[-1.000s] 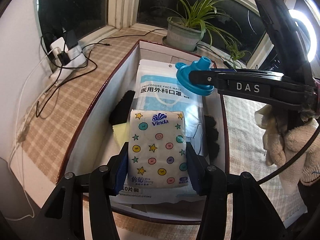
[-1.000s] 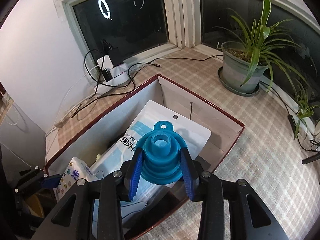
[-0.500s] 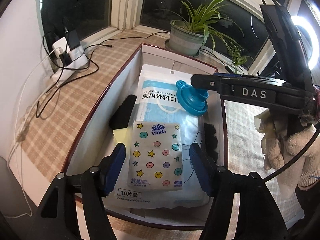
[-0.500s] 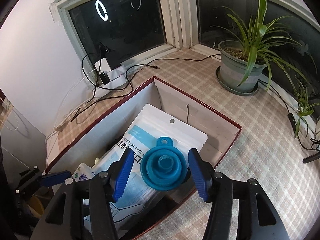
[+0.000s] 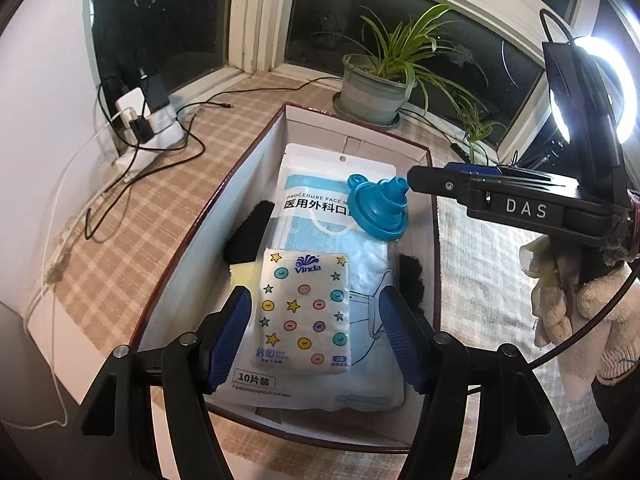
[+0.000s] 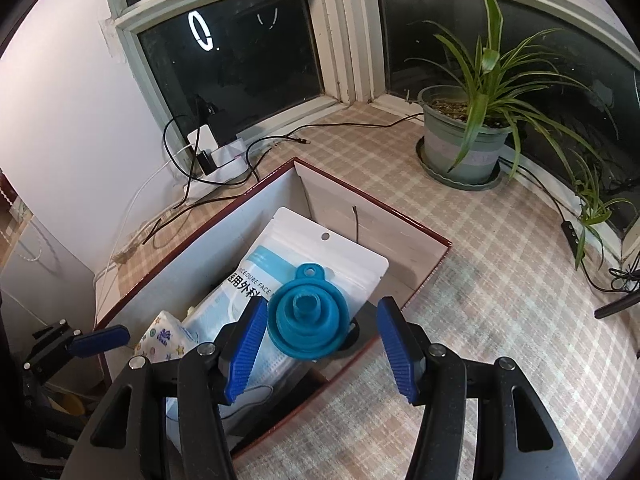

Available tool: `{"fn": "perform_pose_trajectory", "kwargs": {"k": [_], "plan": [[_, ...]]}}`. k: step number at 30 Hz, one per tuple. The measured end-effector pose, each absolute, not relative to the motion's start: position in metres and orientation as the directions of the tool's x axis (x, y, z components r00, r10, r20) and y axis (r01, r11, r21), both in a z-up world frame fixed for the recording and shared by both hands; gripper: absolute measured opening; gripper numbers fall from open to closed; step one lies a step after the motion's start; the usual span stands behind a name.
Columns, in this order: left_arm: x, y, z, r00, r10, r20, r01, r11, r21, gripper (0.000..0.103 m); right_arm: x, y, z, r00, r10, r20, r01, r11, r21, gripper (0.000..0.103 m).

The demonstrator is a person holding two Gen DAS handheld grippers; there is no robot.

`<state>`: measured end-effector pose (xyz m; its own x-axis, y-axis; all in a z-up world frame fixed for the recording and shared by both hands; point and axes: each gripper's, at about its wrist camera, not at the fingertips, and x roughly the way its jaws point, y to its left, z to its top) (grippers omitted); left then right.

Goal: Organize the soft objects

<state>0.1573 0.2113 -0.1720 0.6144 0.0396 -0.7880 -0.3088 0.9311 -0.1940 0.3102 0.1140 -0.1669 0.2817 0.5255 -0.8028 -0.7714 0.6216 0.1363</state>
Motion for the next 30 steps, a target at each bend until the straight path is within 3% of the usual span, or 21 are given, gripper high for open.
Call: {"fn": "perform_pose_trajectory", "kwargs": {"k": [15, 30], "plan": [[0.136, 0.184, -0.154, 0.638, 0.083, -0.766, -0.333, 0.926, -0.177, 0.066, 0.290, 0.072, -0.150, 0.305, 0.541, -0.784, -0.780, 0.614, 0.120, 0.054], [0.111, 0.140, -0.135, 0.663, 0.107, -0.741, -0.345, 0.922, -0.175, 0.066, 0.248, 0.007, -0.130, 0.362, 0.529, -0.767, -0.752, 0.652, 0.095, 0.061]]}}
